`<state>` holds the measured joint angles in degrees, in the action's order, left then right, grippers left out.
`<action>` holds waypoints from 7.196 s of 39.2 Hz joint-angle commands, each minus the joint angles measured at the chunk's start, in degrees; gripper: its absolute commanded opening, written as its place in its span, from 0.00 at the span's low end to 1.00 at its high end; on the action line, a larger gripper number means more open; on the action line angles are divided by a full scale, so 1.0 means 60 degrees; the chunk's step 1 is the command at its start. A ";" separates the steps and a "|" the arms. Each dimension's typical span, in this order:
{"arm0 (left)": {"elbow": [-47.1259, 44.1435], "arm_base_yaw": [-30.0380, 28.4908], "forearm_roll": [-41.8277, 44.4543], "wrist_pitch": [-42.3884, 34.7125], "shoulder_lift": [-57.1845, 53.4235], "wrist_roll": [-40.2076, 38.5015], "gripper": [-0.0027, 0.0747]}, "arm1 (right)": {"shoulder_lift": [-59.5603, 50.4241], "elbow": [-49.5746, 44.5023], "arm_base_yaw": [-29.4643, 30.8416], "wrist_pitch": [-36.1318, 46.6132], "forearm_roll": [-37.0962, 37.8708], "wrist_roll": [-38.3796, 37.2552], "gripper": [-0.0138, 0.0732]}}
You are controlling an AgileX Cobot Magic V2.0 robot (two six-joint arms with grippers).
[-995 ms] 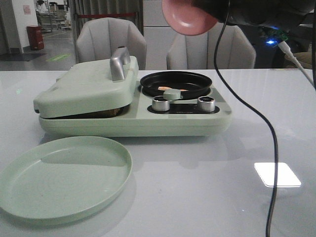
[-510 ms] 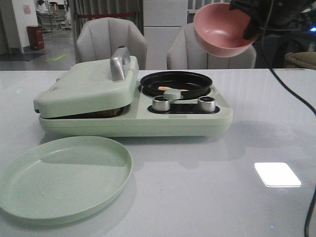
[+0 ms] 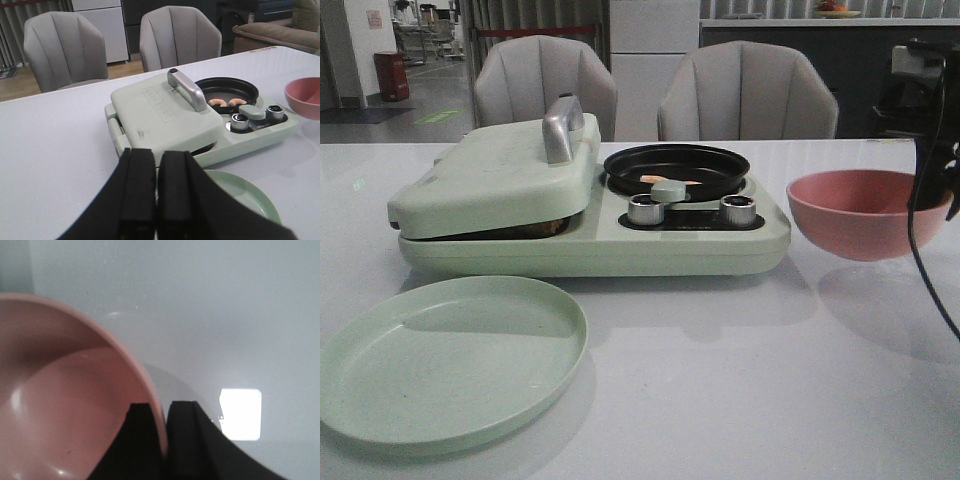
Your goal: Make breakfast with bread and shrimp
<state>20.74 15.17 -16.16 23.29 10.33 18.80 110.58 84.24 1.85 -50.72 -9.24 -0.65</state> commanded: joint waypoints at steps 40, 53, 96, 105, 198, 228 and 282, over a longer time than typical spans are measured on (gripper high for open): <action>0.0246 0.0067 -0.0165 -0.0752 0.0097 -0.0073 0.18 | -0.4408 -0.1784 -0.0469 0.2711 0.0262 0.1160 0.71; 0.0246 0.0067 -0.0165 -0.0752 0.0097 -0.0073 0.18 | -0.8619 -0.5686 -0.1476 0.7150 0.0249 0.1160 0.71; 0.0246 0.0067 -0.0165 -0.0771 0.0097 -0.0073 0.18 | -1.5127 -1.1708 -0.3887 0.8994 0.0239 0.1144 0.59; 0.0246 0.0067 -0.0165 -0.0771 0.0097 -0.0073 0.18 | -1.5127 -1.1708 -0.3887 0.9408 0.0248 0.1144 0.35; -0.3719 -0.1733 0.2858 -0.4728 -0.1936 -0.4262 0.18 | -1.5127 -1.1708 -0.3887 0.9370 0.0248 0.1144 0.35; -0.3719 -0.1733 0.2858 -0.4728 -0.1936 -0.4262 0.18 | -1.5767 -1.1774 -0.3565 0.8941 0.0706 0.1144 0.35; -0.3719 -0.1733 0.2858 -0.4728 -0.1919 -0.4262 0.18 | -1.8730 -1.4129 -0.1286 0.8780 0.1667 0.0391 0.35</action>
<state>-0.29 4.65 1.41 -0.43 -0.27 -6.21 -0.57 -1.59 -6.12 -3.04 0.00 1.73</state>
